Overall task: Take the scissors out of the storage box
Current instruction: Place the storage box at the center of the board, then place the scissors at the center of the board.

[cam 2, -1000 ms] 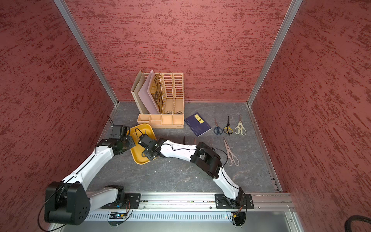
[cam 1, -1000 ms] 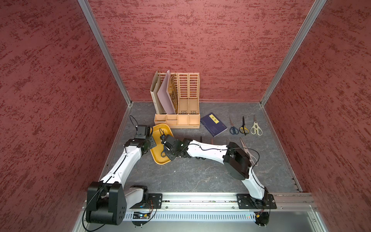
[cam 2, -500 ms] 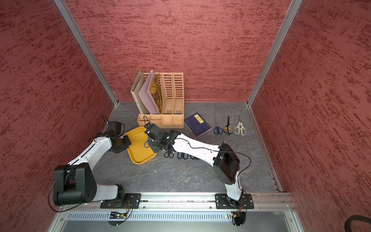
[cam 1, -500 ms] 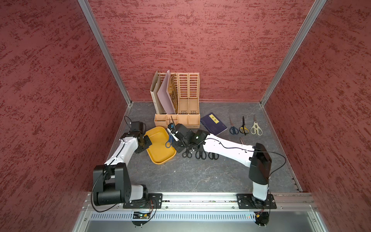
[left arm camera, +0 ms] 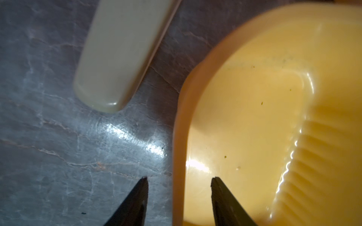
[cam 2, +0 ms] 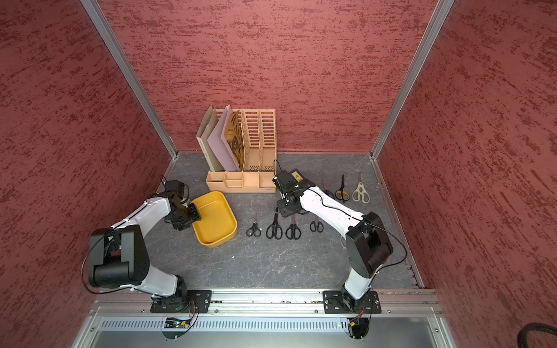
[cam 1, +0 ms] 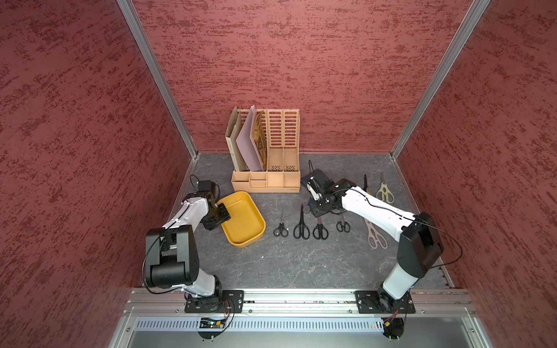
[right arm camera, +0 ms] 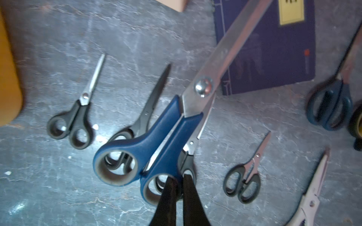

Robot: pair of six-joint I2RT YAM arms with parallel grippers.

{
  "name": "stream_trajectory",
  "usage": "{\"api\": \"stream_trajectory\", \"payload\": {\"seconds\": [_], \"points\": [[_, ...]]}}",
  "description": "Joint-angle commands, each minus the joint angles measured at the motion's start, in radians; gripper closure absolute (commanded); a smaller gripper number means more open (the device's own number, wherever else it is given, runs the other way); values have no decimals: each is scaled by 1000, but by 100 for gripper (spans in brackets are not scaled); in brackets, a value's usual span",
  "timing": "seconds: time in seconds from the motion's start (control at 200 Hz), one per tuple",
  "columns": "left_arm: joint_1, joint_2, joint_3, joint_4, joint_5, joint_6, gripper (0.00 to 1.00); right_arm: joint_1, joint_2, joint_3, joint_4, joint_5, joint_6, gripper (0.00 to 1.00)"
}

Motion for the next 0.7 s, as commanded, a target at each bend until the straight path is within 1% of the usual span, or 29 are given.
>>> {"api": "stream_trajectory", "payload": {"seconds": [0.0,0.11,0.22,0.331,0.436,0.521,0.696], "points": [[4,-39,46,-26,13,5,35,-78,-34,-20,-56,-36,-50,100],[4,-72,80,-53,13,8,28,-167,-35,-24,-82,-41,-78,100],[4,-94,116,-73,25,7,27,-236,-26,-5,-92,-54,-113,100],[3,-110,140,-70,59,-1,27,-287,-12,10,-152,-63,-161,100],[1,-125,135,-39,91,-16,26,-314,-23,-20,-220,-60,-206,100],[-1,-134,116,2,118,-27,26,-320,-55,-57,-258,-63,-207,100],[-17,-122,85,69,144,-28,26,-318,-151,-144,-243,-166,-120,100]]}}
